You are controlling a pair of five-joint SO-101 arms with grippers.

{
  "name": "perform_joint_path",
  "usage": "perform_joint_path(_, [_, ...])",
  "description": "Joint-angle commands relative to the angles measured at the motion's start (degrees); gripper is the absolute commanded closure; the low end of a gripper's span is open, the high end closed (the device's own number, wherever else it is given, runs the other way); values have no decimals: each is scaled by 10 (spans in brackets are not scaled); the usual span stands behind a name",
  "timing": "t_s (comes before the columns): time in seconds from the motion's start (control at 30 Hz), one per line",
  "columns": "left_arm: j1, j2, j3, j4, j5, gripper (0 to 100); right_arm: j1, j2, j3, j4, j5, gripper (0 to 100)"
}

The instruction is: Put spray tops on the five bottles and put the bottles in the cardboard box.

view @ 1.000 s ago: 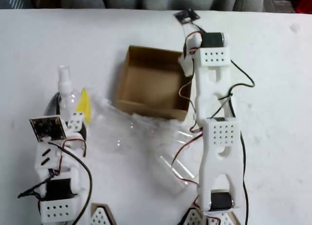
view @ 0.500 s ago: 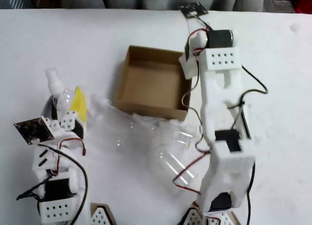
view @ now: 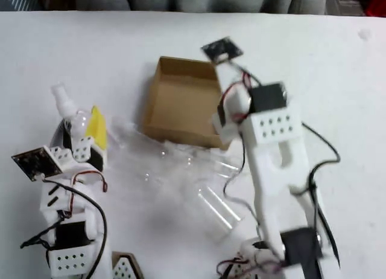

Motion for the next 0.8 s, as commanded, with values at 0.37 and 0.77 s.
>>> perform_joint_path(0.37, [-7, -17, -18, -18, 10, 980, -131, -364, 427, -368, -39, 983])
perform_joint_path(0.77, [-4, -15, -18, -18, 11, 980, -229, -551, 760, -801, -38, 983])
